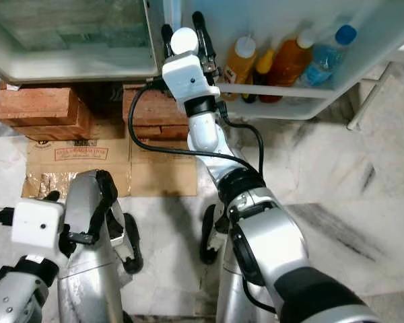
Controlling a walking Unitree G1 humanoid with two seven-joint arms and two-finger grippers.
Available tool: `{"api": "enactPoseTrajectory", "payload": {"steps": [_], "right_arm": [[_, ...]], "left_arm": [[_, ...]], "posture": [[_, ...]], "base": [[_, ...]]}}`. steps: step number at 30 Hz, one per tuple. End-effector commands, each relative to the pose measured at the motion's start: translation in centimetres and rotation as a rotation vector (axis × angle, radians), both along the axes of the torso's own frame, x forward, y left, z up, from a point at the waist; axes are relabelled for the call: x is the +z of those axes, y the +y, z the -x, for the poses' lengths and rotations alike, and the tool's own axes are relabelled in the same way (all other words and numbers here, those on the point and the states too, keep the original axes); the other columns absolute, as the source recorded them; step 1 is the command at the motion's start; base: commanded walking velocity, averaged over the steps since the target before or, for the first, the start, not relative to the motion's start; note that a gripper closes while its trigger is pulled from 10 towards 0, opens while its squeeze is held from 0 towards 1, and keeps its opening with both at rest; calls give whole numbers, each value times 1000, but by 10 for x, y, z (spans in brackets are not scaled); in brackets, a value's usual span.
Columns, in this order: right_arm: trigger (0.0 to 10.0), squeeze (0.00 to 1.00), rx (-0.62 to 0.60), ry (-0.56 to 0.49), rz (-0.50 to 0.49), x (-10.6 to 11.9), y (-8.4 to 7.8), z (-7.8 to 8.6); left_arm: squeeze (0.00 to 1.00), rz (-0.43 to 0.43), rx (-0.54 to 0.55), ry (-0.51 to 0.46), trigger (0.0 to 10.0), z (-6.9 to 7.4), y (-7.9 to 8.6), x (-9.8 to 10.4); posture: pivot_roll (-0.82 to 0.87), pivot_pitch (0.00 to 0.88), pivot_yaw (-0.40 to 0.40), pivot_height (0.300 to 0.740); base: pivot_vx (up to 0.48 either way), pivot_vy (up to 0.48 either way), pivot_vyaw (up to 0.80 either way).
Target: Restocking fridge
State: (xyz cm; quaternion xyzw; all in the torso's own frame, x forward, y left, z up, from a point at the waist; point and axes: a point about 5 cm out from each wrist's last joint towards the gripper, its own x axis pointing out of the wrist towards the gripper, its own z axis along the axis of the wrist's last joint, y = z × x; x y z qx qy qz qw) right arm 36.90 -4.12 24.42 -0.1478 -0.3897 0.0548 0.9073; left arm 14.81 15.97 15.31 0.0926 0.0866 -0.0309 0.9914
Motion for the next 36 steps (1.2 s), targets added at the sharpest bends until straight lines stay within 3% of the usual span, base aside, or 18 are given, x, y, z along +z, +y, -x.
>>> {"api": "enactPoseTrajectory", "payload": {"steps": [1,7,9,12,16,20,23,30,36], "right_arm": [[10000,0,-90,60,-62,-3,-17,-9],[10000,0,-155,53,-54,1,-32,-14],[10000,0,-221,57,-61,6,-51,-20],[10000,0,-246,67,-74,7,-61,-22],[10000,0,-205,148,-132,6,-82,-27],[10000,0,-15,266,-199,-7,-82,-27],[10000,0,112,307,-155,-22,-80,-21],[10000,0,4,258,-87,-18,-93,-22],[10000,0,14,230,-202,-1,-95,-26]], "left_arm": [[0,-4,7,11,10000,6,1,1],[0,-7,10,16,10000,12,2,4],[0,-8,12,17,10000,13,3,5],[0,-9,13,19,10000,14,3,5],[0,-6,12,20,10000,14,2,4],[0,3,11,20,10000,12,0,3],[0,12,4,15,10000,9,-1,2],[0,17,2,13,10000,8,-2,1],[0,22,2,5,10000,8,-3,2]], "posture": [[351,535,-4,462],[369,549,6,462],[373,551,7,462],[371,553,7,462],[363,552,2,462],[347,550,1,462],[333,544,-1,462],[324,541,-1,462],[331,539,-3,462]], "base": [[0,0,0],[0,0,0],[0,0,0],[0,0,0],[0,0,0],[0,0,0],[0,0,0],[0,0,0],[0,0,0]]}}
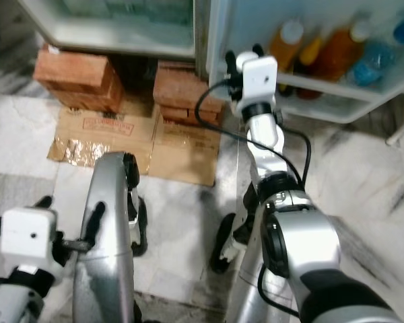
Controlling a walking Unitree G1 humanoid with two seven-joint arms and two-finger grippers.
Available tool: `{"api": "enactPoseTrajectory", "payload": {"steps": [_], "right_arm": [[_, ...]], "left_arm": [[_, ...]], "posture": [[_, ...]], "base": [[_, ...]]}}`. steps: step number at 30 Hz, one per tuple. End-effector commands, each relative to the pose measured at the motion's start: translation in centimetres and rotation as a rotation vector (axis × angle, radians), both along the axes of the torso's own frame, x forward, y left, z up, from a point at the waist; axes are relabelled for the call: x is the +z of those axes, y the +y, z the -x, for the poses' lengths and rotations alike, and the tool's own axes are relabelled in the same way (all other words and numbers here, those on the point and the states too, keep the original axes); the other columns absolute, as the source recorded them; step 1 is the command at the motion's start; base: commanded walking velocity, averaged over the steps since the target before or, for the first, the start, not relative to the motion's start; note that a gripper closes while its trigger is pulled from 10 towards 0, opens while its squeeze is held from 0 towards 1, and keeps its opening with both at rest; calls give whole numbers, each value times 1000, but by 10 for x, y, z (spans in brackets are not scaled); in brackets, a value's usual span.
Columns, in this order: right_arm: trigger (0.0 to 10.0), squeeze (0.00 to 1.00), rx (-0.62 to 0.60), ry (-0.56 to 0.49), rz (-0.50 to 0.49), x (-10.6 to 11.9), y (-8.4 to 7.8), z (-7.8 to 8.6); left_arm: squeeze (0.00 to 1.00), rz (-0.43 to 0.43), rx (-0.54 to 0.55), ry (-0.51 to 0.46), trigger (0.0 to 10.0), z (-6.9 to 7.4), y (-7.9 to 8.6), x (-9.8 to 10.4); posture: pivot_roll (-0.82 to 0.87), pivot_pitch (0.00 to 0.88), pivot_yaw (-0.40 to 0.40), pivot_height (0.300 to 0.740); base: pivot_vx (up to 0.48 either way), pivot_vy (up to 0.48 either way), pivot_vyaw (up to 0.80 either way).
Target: Restocking fridge
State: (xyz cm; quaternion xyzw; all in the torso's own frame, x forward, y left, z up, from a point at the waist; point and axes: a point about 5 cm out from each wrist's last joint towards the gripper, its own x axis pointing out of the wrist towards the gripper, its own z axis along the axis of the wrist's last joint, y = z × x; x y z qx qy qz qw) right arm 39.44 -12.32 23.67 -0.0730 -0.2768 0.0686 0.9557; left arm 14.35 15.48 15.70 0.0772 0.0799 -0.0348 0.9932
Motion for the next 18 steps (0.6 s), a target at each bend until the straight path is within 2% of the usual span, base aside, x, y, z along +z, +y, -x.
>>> {"api": "enactPoseTrajectory", "payload": {"steps": [1,9,18], "right_arm": [[10000,0,-19,-38,-113,17,-9,-2],[10000,0,-31,-126,-176,55,5,-6],[10000,0,49,-198,-229,76,8,-3]], "left_arm": [[0,-10,5,19,10000,4,1,-2],[0,-13,6,24,10000,6,1,-2],[0,-13,8,18,10000,2,0,-3]], "posture": [[332,540,-2,462],[343,547,1,462],[330,540,-7,462]], "base": [[0,0,0],[0,0,0],[0,0,0]]}}
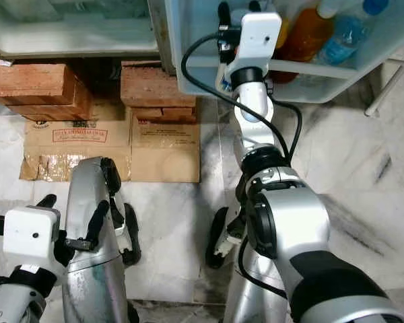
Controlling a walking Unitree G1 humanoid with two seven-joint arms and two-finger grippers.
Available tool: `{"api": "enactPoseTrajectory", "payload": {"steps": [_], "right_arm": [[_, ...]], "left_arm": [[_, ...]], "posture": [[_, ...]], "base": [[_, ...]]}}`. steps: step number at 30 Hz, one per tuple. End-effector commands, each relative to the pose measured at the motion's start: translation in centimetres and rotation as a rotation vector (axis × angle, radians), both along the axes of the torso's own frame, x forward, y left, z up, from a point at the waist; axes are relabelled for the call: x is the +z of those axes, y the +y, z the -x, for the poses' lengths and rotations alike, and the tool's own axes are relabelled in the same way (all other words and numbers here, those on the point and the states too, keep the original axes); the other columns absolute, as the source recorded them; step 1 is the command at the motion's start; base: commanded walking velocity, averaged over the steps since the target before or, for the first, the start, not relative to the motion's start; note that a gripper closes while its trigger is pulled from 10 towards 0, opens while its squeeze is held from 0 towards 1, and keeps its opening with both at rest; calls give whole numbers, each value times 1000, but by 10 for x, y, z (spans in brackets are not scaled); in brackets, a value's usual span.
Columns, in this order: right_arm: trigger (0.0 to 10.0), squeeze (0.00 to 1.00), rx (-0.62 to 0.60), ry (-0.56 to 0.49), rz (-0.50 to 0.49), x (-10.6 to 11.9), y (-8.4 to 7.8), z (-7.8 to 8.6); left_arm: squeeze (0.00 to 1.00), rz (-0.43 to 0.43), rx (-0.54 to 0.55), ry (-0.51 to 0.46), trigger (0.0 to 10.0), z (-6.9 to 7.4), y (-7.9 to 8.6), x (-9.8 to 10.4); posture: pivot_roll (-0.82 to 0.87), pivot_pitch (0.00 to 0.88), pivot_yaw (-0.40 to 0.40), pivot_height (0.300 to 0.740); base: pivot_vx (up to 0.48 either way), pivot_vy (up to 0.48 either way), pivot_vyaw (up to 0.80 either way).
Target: Restocking fridge
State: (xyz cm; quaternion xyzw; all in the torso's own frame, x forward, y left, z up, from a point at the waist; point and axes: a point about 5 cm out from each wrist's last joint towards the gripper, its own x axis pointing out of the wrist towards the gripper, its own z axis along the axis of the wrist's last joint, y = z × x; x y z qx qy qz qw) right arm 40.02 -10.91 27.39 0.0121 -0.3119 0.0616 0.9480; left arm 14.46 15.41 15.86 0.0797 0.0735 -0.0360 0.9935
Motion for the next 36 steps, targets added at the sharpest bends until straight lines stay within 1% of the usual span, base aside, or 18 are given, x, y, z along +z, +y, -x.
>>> {"api": "enactPoseTrajectory", "payload": {"steps": [1,4,5,7,12,17,21,22,23,24,26,30,34,36], "right_arm": [[10000,0,7,-147,-78,42,-7,4],[10000,0,27,-154,-132,46,-7,4],[10000,0,45,-158,-191,49,-8,4],[10000,0,66,-170,-240,55,-9,5],[10000,0,107,-222,-295,66,-8,9],[10000,0,152,-247,-331,65,-5,14],[10000,0,202,-215,-352,54,2,15],[10000,0,231,-201,-363,49,8,17],[10000,0,231,-201,-363,49,8,17],[10000,0,259,-196,-378,47,13,20],[10000,0,288,-198,-398,49,18,22],[10000,0,351,-223,-452,62,34,31],[10000,0,362,-232,-441,62,45,35],[10000,0,329,-236,-421,62,48,36]], "left_arm": [[0,-8,12,30,10000,3,1,-5],[0,-7,11,28,10000,3,1,-5],[0,-6,10,26,10000,2,0,-5],[0,-6,8,23,10000,2,0,-5],[0,-7,8,15,10000,0,1,-4],[0,-6,3,8,10000,-1,-1,-4],[0,-5,-3,6,10000,-2,-1,-4],[0,-4,-4,3,10000,-4,-1,-4],[0,-4,-4,3,10000,-4,-1,-4],[0,-4,-5,-1,10000,-5,-1,-4],[0,-4,-5,-4,10000,-7,-1,-4],[0,0,-14,-14,10000,-10,-3,-4],[0,1,-13,-21,10000,-12,-3,-3],[0,-1,-11,-24,10000,-12,-2,-3]], "posture": [[329,539,-8,462],[327,540,-6,462],[329,538,-5,462],[331,535,-5,462],[333,530,-4,462],[331,532,3,462],[327,529,3,462],[325,522,3,462],[325,522,3,462],[323,520,3,462],[318,518,2,462],[312,514,2,462],[319,505,3,462],[320,506,3,462]], "base": [[0,0,0],[0,0,0],[0,0,0],[0,0,0],[0,0,0],[0,0,0],[0,0,0],[0,0,0],[0,0,0],[0,0,0],[0,0,0],[0,0,0],[0,0,0],[0,0,0]]}}
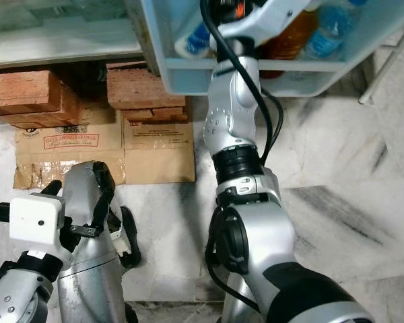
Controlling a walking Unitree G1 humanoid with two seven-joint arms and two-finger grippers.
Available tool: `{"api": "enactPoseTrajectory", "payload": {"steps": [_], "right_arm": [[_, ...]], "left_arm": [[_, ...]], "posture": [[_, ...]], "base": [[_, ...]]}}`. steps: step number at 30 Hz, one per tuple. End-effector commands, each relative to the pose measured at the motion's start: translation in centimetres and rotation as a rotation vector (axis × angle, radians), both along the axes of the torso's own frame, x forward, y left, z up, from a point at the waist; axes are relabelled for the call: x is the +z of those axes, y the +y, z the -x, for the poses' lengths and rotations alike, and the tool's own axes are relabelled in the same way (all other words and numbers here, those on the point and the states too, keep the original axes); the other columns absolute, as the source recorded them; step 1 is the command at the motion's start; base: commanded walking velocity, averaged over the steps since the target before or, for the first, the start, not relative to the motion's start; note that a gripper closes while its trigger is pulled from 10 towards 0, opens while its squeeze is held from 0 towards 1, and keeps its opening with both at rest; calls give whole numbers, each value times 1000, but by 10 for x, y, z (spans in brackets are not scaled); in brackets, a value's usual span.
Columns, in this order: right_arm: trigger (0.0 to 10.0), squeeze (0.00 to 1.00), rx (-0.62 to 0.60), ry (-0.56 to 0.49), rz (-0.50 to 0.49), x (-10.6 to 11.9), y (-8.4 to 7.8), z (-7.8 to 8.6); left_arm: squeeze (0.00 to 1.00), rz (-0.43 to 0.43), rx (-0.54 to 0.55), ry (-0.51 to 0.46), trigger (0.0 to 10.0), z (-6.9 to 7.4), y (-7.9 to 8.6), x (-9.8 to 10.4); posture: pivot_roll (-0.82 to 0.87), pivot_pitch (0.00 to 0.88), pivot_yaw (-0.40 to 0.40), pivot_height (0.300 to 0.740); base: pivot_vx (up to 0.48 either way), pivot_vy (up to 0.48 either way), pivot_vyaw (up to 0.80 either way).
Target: Restocking fridge
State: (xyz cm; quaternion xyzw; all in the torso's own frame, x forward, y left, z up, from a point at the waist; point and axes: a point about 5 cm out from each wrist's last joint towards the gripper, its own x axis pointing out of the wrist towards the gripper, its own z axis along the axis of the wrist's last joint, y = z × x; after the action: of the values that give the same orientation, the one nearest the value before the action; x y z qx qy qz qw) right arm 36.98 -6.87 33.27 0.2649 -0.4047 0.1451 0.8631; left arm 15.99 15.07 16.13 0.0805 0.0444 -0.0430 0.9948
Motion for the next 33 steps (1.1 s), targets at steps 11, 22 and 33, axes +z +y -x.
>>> {"api": "enactPoseTrajectory", "payload": {"steps": [11,22,33], "right_arm": [[10000,0,-186,-41,229,-24,37,19],[10000,0,-323,-216,357,-15,56,36],[10000,0,-382,-256,353,2,55,30]], "left_arm": [[0,-1,12,24,10000,6,0,-4],[0,4,17,7,10000,12,-1,4],[0,-1,22,15,10000,19,0,8]], "posture": [[347,522,0,462],[374,551,11,462],[420,571,23,462]], "base": [[0,0,0],[0,0,0],[0,0,0]]}}
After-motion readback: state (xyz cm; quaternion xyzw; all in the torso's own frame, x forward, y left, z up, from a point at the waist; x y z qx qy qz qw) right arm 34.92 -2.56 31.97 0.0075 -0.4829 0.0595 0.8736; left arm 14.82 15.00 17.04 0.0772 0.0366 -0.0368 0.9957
